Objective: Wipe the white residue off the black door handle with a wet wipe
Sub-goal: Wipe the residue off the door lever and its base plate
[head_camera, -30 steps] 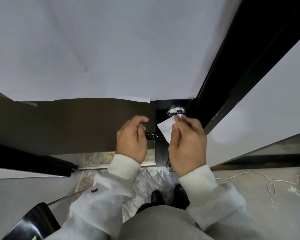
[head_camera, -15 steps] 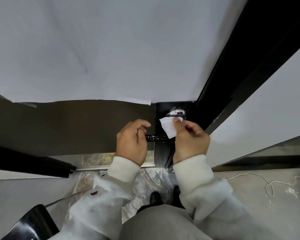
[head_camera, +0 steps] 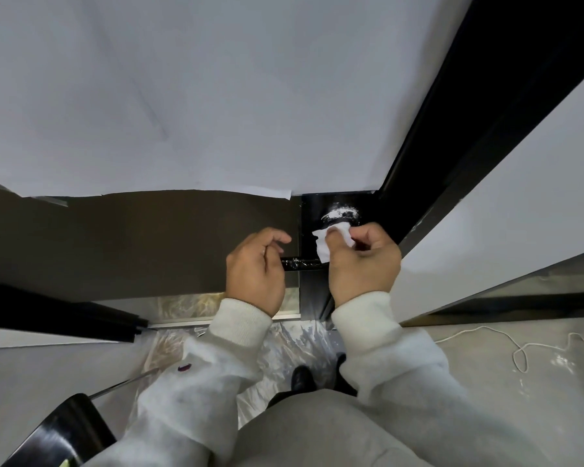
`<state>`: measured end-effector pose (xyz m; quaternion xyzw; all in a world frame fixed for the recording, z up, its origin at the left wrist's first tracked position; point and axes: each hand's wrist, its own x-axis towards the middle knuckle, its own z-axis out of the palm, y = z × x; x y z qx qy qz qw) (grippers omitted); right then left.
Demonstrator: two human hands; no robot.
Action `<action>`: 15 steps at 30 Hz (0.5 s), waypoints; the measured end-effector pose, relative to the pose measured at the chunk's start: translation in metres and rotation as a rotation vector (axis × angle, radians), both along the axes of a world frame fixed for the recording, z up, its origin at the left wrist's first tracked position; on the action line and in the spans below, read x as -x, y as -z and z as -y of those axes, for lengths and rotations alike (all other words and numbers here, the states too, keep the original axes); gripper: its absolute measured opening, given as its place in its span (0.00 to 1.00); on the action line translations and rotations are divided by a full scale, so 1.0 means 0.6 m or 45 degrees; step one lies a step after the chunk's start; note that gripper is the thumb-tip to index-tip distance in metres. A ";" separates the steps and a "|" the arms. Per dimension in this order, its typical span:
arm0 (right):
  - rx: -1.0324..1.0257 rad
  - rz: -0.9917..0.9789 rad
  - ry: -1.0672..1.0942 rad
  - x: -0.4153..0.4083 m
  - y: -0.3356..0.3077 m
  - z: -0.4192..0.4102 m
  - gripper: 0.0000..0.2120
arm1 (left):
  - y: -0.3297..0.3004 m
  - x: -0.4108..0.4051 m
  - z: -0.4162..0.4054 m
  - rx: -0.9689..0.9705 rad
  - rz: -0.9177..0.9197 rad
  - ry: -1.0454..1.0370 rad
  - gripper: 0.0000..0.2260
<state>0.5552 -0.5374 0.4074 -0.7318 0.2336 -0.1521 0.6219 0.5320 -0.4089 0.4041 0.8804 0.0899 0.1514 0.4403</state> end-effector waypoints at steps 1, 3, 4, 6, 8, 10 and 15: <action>0.249 0.061 -0.067 0.002 0.002 0.005 0.14 | -0.001 0.000 0.000 -0.008 0.000 -0.002 0.17; 0.539 0.160 -0.208 0.003 0.004 0.016 0.15 | -0.003 0.002 0.002 -0.023 0.000 -0.009 0.17; 0.538 0.161 -0.229 0.001 0.006 0.019 0.15 | -0.004 0.002 0.003 -0.027 0.004 -0.013 0.17; 0.268 0.109 -0.152 0.002 0.008 0.018 0.14 | -0.007 0.003 0.004 -0.030 0.017 -0.013 0.17; -0.236 0.091 -0.060 0.003 0.016 0.011 0.13 | -0.008 0.003 0.003 -0.032 0.031 -0.010 0.17; -0.688 0.036 0.015 0.003 0.018 0.007 0.12 | -0.009 0.003 0.003 -0.029 0.025 -0.016 0.17; -1.782 -0.172 0.059 -0.002 -0.001 0.006 0.04 | -0.009 0.003 0.004 -0.043 0.001 -0.045 0.17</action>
